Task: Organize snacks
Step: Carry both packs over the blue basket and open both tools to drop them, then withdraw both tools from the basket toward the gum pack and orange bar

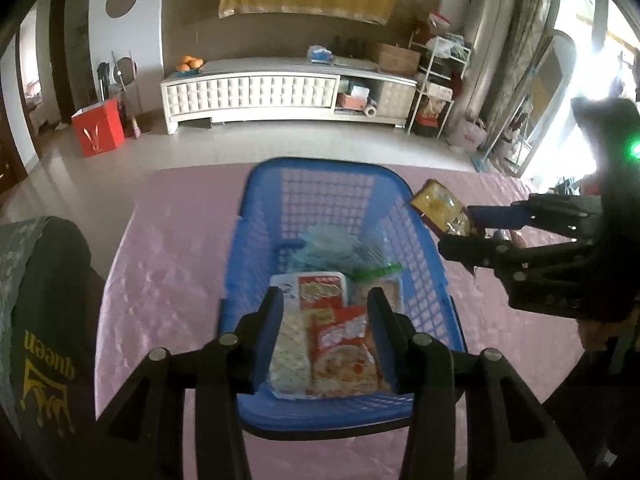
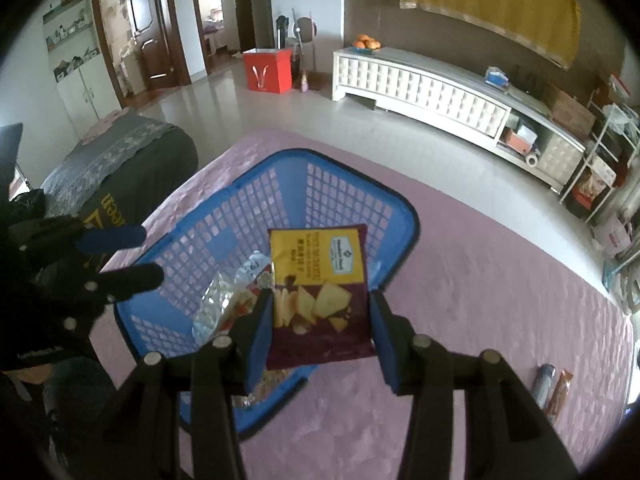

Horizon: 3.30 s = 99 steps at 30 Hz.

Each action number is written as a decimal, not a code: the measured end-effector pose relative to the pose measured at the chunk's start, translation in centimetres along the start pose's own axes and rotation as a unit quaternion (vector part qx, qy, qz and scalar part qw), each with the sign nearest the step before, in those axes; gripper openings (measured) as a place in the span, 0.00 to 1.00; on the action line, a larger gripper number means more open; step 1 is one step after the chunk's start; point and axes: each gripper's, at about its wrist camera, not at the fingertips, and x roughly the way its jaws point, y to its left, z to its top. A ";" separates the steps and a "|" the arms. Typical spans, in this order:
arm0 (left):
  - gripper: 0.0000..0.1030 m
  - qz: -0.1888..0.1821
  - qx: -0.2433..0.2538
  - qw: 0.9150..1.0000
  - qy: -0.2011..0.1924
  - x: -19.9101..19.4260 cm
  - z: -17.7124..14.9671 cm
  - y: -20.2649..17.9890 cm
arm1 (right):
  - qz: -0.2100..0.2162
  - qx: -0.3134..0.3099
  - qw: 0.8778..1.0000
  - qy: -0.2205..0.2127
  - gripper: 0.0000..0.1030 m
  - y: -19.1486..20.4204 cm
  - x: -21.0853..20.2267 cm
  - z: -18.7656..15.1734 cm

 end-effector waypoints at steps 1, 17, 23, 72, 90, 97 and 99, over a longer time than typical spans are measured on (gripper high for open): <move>0.40 0.004 0.000 1.000 -0.003 -0.1 0.1 0.3 | 0.000 -0.002 1.000 0.001 0.50 0.2 0.3 0.3; 0.40 0.039 -0.013 0.999 0.010 2.8 1.5 4.4 | 0.006 -0.040 0.998 0.043 0.50 2.4 7.6 3.7; 0.40 0.037 -0.021 0.999 0.015 3.9 2.1 5.3 | 0.010 -0.039 0.998 0.053 0.50 2.0 9.6 4.5; 0.60 -0.012 0.110 0.993 -0.051 -0.5 4.4 -19.6 | -0.089 0.088 0.989 -0.073 0.96 -13.6 -14.3 -9.8; 0.60 -0.067 0.141 0.986 0.052 12.2 4.4 -30.7 | -0.127 0.188 0.974 -0.017 0.98 -25.3 -10.2 -16.9; 0.60 -0.068 0.140 0.984 0.082 17.1 4.0 -32.5 | -0.149 0.176 0.973 0.014 0.98 -27.2 -6.7 -17.8; 0.60 -0.074 0.134 0.984 0.090 18.3 3.9 -32.5 | -0.149 0.171 0.974 0.022 0.98 -27.7 -5.7 -17.8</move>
